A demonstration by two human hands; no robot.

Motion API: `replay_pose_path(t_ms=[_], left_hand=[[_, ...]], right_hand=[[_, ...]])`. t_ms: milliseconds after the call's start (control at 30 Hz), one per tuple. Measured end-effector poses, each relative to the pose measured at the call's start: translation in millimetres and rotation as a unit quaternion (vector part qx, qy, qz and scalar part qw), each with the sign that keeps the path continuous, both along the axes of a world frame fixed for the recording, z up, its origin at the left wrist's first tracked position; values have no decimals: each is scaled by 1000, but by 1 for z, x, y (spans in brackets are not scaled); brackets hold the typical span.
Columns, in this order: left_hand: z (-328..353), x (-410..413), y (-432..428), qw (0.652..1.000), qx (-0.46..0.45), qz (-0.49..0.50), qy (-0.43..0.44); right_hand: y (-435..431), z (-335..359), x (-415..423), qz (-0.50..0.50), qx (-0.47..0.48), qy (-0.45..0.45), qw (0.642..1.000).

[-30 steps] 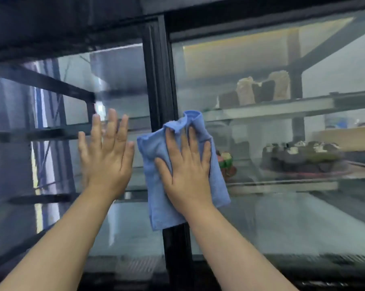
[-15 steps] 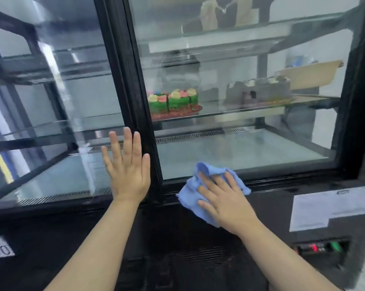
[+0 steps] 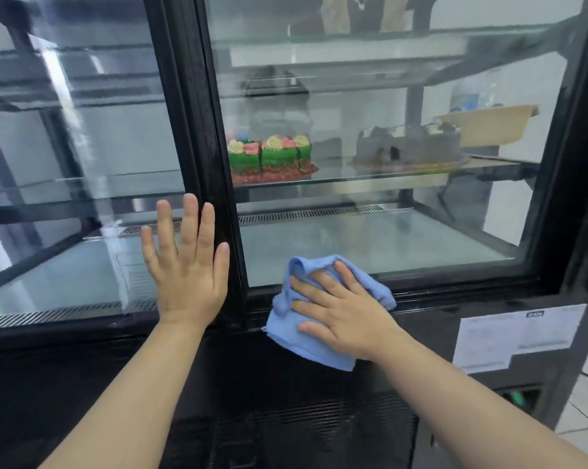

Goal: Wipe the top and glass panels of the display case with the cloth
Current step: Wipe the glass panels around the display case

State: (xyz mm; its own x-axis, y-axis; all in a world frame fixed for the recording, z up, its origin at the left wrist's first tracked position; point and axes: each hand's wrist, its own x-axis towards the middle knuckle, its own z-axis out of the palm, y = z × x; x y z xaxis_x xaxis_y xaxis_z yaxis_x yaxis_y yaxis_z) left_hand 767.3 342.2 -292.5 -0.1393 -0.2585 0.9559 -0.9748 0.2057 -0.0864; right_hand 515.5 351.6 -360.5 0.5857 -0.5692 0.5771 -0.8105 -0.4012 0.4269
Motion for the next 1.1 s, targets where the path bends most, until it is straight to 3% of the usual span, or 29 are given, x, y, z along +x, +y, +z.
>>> replay_pose_path(t_ms=[133,233,300,400,500,567,667,700,767,833,900,967,1033,1067,1100], left_hand=[[41,-1,9,999,-37,-2,10],[116,1,12,999,-32,19,-9],[161,2,13,999,-18,37,-31],[187,0,8,997,-12,38,-68],[182,-3,2,998,-4,16,-55],[180,-6,3,999,2,7,-47],[180,-11,6,999,13,13,-35],[180,-14,7,999,17,18,-30],[180,-18,9,999,24,22,-22],[181,-21,9,999,29,19,-6],[180,-21,10,999,34,21,8],[180,-22,12,999,38,15,18],[182,-23,13,999,47,3,22],[183,-23,13,999,49,0,22],[184,-23,13,999,49,-2,20]], right_hand=[[0,5,-52,-118,-72,-168,976],[-18,59,-12,-213,-153,-378,888],[-30,102,31,-207,-195,-451,846],[-40,107,46,-150,-249,-335,896],[-39,87,6,-82,-280,-204,934],[-40,87,-10,-118,-280,-242,921],[-40,106,19,-199,-277,-410,846],[-40,110,35,-195,-276,-425,840],[-39,99,58,-130,-272,-342,890],[-37,71,49,-58,-263,-176,947],[-35,53,10,-47,-265,-120,956],[-37,56,-19,-112,-284,-223,926],[-38,73,-11,-185,-282,-362,869],[-40,80,7,-177,-286,-382,861],[-40,82,28,-146,-284,-349,881]])
